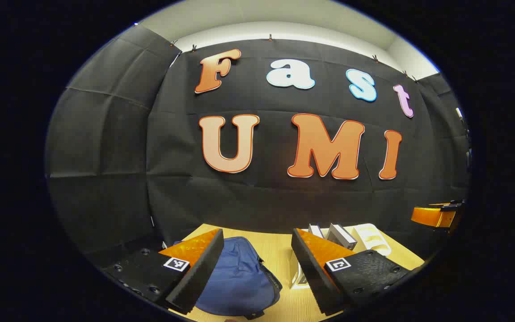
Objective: Open the schoolbag, grab two books from the bookshelf and put them into the schoolbag.
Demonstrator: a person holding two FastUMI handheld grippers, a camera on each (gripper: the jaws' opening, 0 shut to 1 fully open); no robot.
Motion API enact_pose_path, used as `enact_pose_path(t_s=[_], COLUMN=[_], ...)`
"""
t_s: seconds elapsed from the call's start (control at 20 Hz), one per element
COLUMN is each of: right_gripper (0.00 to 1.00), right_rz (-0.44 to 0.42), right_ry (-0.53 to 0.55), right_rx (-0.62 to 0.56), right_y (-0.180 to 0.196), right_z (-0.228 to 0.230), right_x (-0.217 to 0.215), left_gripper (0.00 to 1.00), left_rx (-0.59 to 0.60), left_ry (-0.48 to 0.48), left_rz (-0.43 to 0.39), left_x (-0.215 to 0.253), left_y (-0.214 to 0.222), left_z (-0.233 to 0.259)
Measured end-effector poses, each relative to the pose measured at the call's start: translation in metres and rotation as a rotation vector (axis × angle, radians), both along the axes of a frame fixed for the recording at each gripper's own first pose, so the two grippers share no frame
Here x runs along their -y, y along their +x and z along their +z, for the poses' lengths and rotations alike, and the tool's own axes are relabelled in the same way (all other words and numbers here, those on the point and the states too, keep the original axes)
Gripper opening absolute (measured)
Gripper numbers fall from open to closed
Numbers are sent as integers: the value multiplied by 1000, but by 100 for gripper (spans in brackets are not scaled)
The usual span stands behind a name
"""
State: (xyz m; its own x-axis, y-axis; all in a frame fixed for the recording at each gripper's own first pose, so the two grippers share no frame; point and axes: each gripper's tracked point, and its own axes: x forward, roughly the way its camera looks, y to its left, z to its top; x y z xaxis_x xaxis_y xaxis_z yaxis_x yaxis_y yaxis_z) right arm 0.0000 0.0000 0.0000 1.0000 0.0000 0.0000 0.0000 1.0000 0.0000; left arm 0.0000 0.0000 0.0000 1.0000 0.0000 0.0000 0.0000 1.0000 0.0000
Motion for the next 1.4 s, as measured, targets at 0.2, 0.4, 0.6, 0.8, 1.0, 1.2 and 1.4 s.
enact_pose_path(t_s=[0.2,0.4,0.6,0.8,1.0,1.2,1.4], right_gripper=[100,100,100,100,100,100,95], right_rz=[-3,-6,-8,-5,2,1,-2], right_ry=[4,-1,-3,-13,-18,-20,-21], right_rx=[-2,-4,-1,8,8,2,4], right_y=[1,1,0,-1,-2,-1,-1], right_z=[0,-1,1,3,3,0,1], right_x=[1,2,2,0,-4,-4,-2], left_gripper=[95,95,95,95,95,94,95], left_rx=[1,-7,-6,-2,-6,-20,-34], left_ry=[10,12,16,15,25,20,17], left_rz=[3,-1,-1,-1,2,12,19], left_x=[-2,-3,-5,-4,-5,-7,-8], left_y=[2,1,0,-2,-2,0,3], left_z=[-1,-3,-2,0,-1,-6,-10])
